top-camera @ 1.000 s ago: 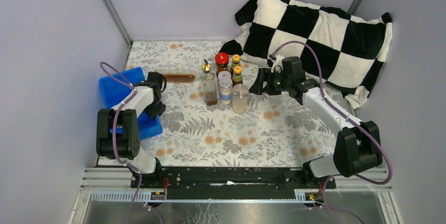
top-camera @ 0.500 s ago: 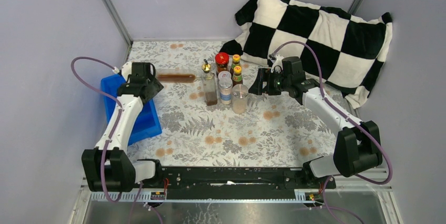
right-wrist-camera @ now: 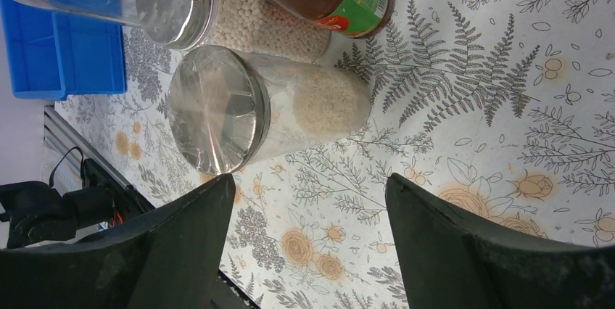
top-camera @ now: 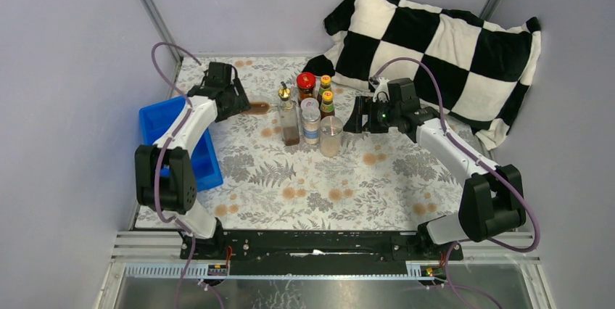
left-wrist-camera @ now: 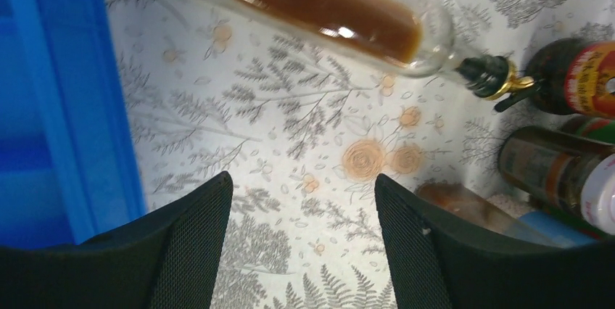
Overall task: Organize the condiment bottles
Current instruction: Pick up the bottle from the center of the board.
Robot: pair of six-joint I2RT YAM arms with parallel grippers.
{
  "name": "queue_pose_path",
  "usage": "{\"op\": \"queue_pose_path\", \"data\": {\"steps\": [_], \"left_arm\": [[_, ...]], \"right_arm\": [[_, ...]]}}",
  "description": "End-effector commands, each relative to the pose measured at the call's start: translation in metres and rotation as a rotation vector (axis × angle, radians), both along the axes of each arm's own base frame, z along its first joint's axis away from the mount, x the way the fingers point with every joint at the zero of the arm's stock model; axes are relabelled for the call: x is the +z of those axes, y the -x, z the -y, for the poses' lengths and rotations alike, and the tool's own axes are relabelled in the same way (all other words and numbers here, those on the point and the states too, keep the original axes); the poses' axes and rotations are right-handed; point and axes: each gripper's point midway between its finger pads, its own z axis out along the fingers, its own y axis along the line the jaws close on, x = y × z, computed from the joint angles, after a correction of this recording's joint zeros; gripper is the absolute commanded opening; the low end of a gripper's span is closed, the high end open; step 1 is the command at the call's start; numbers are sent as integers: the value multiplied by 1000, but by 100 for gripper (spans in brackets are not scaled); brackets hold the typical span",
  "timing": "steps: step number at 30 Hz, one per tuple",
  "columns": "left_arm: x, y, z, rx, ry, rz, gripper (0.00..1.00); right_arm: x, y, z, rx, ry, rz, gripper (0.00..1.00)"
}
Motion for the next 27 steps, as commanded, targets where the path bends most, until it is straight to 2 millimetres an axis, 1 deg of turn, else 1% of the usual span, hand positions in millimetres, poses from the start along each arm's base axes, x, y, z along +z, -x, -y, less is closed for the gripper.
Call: {"op": "queue_pose_path", "data": {"steps": [1,5,8,9,10,13,18,22,24,27], "left_arm": [[16,-37,14,-102,9,75,77],[6,-56,14,-35,30,62,77],[-5,-69,18,16,67,29,78],[-11,-73,20,33,77,14,83],[-13,-78,23,48,96,12,87],[-10,-90,34,91,171,27,89],[-5,-106,51,233,255,49,87],[-9,-117,56,358,228,18,87],[-18,-118,58,404,229,-24,84],[-28,-114,58,463,213,-72,80]], "right_arm": [[11,-7,-1,12,7,17,83],[7,-10,-1,6,20,6,83],[5,-12,0,4,30,2,83],[3,-12,0,4,33,0,83],[2,-13,1,1,37,-2,83],[-3,-14,1,1,43,-12,83],[-9,-15,0,1,44,-29,83],[-14,-12,0,7,44,-42,83],[-17,-11,-1,8,41,-49,83],[-22,-9,-2,13,35,-60,82]]}}
